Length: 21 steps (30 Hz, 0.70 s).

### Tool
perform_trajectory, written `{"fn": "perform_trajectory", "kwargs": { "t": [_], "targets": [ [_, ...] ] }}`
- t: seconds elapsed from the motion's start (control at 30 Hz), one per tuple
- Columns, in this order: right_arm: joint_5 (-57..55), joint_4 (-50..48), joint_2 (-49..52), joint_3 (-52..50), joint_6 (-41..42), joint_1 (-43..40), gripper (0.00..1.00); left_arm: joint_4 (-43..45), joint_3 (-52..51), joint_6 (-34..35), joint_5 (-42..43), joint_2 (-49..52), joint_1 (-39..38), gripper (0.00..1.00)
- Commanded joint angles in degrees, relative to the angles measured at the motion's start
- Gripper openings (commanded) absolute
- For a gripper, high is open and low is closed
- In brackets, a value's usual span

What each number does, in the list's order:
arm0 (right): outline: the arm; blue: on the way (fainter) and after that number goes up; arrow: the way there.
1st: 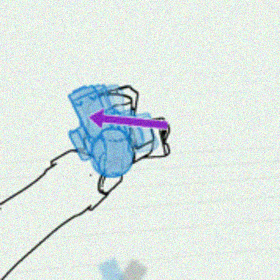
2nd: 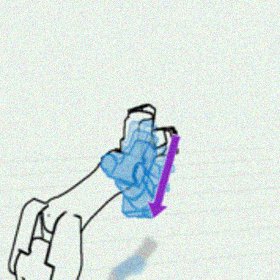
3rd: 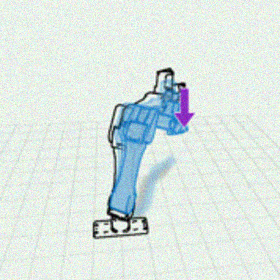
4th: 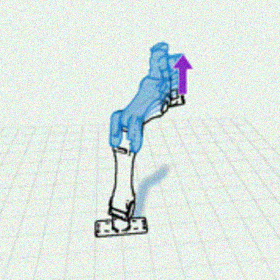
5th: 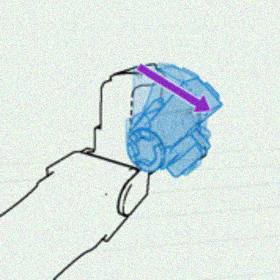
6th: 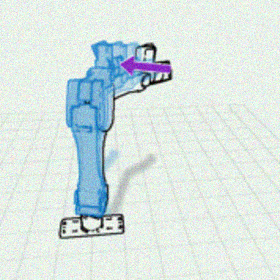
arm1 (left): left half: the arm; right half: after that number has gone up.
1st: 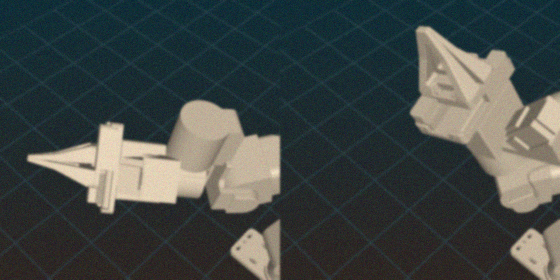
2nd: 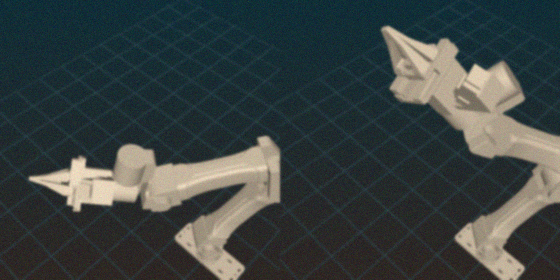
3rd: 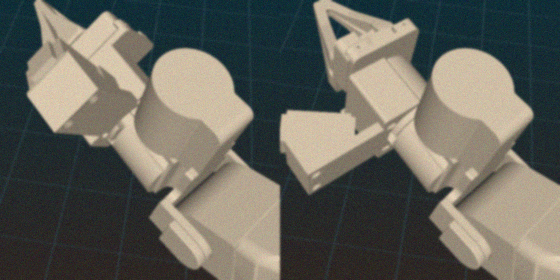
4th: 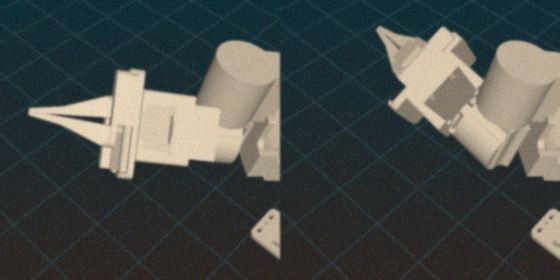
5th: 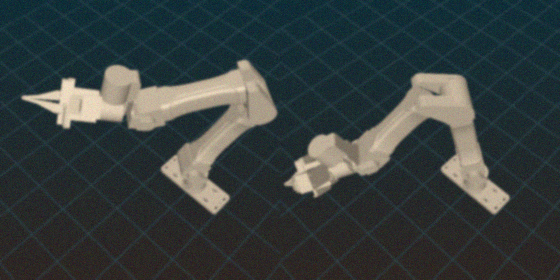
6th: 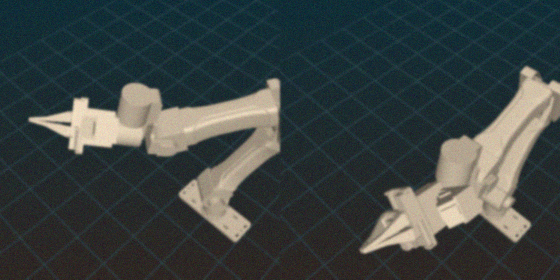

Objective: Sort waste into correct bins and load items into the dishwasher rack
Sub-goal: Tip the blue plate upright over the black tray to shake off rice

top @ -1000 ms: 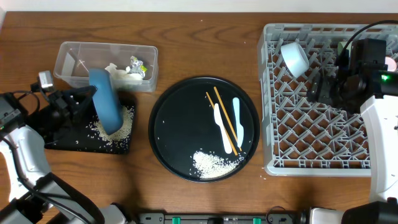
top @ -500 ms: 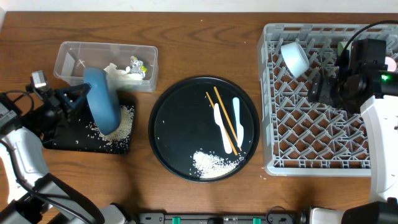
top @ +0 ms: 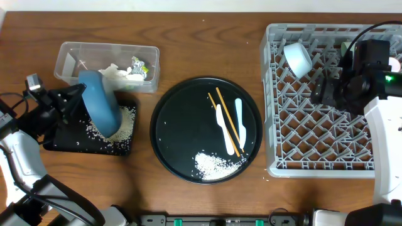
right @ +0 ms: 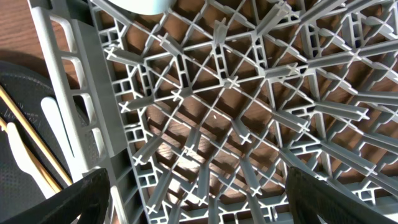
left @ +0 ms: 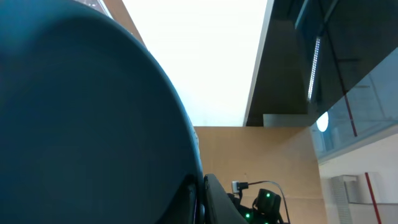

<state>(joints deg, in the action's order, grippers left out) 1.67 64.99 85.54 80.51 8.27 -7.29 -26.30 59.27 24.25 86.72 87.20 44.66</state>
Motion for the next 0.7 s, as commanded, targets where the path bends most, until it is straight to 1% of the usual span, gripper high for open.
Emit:
{"fn": "perform_trajectory", "kwargs": {
  "t": [0.0,0.03,0.1,0.13,0.2,0.27,0.5,0.57,0.6,0.63,0.67],
  "targets": [
    [-0.37,-0.02,-1.05,0.33,-1.11,-0.26,0.86,0.35,1.14,1.14,2.86,0.15,0.17,0.06],
    [-0.37,-0.04,-1.05,0.33,-1.11,-0.26,0.86,0.81,1.14,1.09,3.06,0.15,0.15,0.06],
    [-0.37,-0.13,-1.05,0.33,-1.31,-0.26,0.86,0.2,1.11,1.75,-0.61,0.15,0.15,0.06],
    [-0.37,-0.22,-1.05,0.33,-1.33,-0.26,0.86,-0.66,1.11,2.82,-0.81,0.13,0.15,0.06],
    [-0.37,-0.2,-1.05,0.33,-1.55,-0.26,0.86,0.94,1.14,0.63,3.43,0.13,0.15,0.06],
    [-0.37,-0.22,-1.05,0.33,-1.68,-0.26,0.86,0.81,1.11,-0.63,3.41,0.0,-0.2,0.06],
    [-0.37,-0.02,-1.05,0.33,-1.68,-0.26,0.86,2.43,1.14,-0.61,3.41,-0.9,-1.11,0.06],
    [-0.37,0.13,-1.05,0.33,-1.7,-0.26,0.86,4.33,1.14,-0.5,0.66,-1.09,-0.52,0.06],
    [-0.37,0.13,-1.05,0.33,-1.68,-0.26,0.86,3.13,1.14,1.16,-2.56,-1.09,-0.48,0.06],
    [-0.37,0.11,-1.05,0.33,-1.68,-0.26,0.86,1.95,1.11,2.95,-3.58,-1.07,-0.5,0.06],
    [-0.37,0.11,-1.05,0.33,-1.68,-0.26,0.86,1.97,1.11,2.95,-1.62,-1.07,-0.68,0.06]
  ]
}}
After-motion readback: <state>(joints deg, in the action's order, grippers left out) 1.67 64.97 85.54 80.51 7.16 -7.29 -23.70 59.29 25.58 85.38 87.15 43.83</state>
